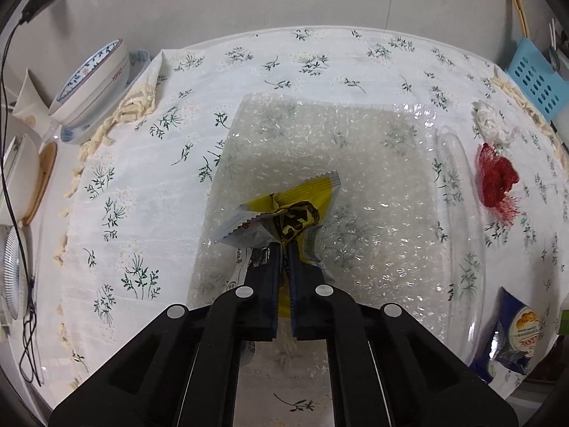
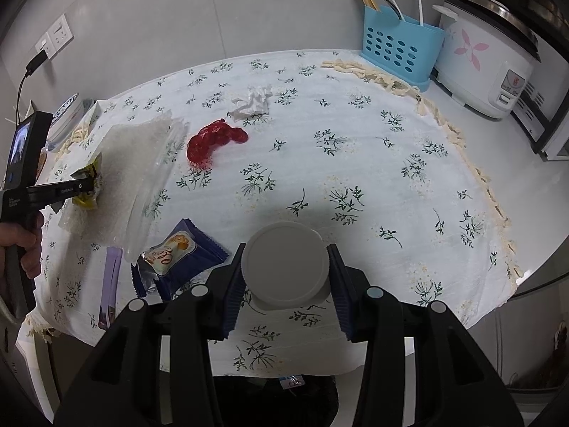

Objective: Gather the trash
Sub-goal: 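Carry the snack bag left and pill bottle right toward the counter edge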

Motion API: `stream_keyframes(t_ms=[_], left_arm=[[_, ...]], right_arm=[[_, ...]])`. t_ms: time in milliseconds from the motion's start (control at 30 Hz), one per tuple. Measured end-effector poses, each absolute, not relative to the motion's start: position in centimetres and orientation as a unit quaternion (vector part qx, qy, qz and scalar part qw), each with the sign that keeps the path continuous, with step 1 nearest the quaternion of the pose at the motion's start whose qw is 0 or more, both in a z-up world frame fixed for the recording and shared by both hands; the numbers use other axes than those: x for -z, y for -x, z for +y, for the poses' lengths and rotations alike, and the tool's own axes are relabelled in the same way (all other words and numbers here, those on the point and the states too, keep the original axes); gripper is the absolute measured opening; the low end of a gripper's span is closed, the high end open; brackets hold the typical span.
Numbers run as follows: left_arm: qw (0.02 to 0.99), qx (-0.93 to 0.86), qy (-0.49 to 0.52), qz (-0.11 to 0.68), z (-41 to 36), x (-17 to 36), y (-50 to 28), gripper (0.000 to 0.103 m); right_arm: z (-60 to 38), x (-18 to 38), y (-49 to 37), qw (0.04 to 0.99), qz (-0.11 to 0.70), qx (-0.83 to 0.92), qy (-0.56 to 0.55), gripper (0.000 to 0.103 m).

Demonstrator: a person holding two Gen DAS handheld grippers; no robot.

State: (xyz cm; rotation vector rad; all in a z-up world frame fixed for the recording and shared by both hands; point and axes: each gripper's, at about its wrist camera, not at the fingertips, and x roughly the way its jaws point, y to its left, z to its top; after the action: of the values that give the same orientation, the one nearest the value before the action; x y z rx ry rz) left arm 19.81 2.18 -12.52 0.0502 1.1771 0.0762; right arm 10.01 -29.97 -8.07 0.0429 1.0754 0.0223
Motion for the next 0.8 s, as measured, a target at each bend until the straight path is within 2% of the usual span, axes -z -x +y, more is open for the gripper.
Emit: stream_keyframes(t_ms=[400, 800], left_arm=[[0.854, -0.025, -0.002, 0.52, 2.0, 7.3, -17.5, 0.003], [0.862, -0.021, 0.017, 0.507, 1.8, 4.9, -14.1, 0.003]], right_arm=[[-30.0, 6.8, -10.0, 0.866, 0.5, -0.023, -0.019, 0.041], [-29.1, 4.5, -9.3, 0.878, 0.477, -0.045, -0.012, 0.041]])
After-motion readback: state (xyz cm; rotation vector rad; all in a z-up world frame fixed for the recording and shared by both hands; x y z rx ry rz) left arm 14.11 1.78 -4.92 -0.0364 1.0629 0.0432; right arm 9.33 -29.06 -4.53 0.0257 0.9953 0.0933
